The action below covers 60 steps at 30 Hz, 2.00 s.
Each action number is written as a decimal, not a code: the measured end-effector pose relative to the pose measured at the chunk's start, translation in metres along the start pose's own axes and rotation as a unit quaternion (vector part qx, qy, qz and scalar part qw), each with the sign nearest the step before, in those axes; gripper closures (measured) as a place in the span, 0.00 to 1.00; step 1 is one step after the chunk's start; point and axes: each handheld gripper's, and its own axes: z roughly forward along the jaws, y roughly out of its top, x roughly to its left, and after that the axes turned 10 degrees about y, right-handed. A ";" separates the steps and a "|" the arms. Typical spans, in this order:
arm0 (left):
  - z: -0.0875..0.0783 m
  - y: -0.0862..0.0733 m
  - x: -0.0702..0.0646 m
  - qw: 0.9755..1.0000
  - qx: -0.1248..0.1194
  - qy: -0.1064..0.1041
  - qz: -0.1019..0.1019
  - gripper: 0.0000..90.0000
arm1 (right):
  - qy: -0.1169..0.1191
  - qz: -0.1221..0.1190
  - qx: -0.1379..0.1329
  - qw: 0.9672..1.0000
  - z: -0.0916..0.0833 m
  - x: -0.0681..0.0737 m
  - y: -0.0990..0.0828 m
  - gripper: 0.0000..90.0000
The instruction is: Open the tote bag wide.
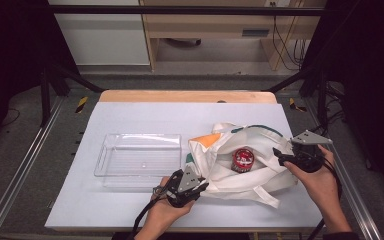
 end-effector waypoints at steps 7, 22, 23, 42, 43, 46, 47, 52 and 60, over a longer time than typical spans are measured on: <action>-0.005 0.005 0.002 1.000 -0.013 0.003 -0.009 0.74 | 0.009 -0.003 0.005 1.000 -0.009 0.012 -0.004 0.31; -0.028 0.026 0.012 0.999 -0.040 0.033 -0.017 0.48 | 0.015 0.007 0.011 1.000 -0.035 0.019 -0.020 0.26; -0.029 0.028 0.013 0.998 -0.042 0.035 -0.019 0.47 | 0.016 0.006 0.011 1.000 -0.036 0.020 -0.019 0.26; -0.018 0.080 0.031 0.998 -0.045 0.039 0.004 0.37 | -0.004 0.001 0.009 1.000 -0.051 0.015 -0.003 0.51; -0.016 0.083 0.032 0.998 -0.043 0.040 0.007 0.37 | -0.004 0.001 0.009 1.000 -0.051 0.014 -0.003 0.51; -0.008 0.092 0.033 0.998 -0.042 0.039 0.009 0.37 | -0.004 0.002 0.013 1.000 -0.048 0.010 -0.002 0.50; -0.005 0.094 0.033 0.998 -0.042 0.039 0.010 0.37 | -0.006 0.005 0.012 1.000 -0.046 0.008 -0.002 0.48; 0.006 0.101 0.036 0.998 -0.040 0.039 0.014 0.37 | -0.008 0.014 0.020 1.000 -0.039 0.001 0.001 0.42; 0.025 0.108 0.036 0.999 -0.027 0.032 0.017 0.39 | -0.005 0.048 0.035 0.998 -0.026 -0.009 -0.019 0.42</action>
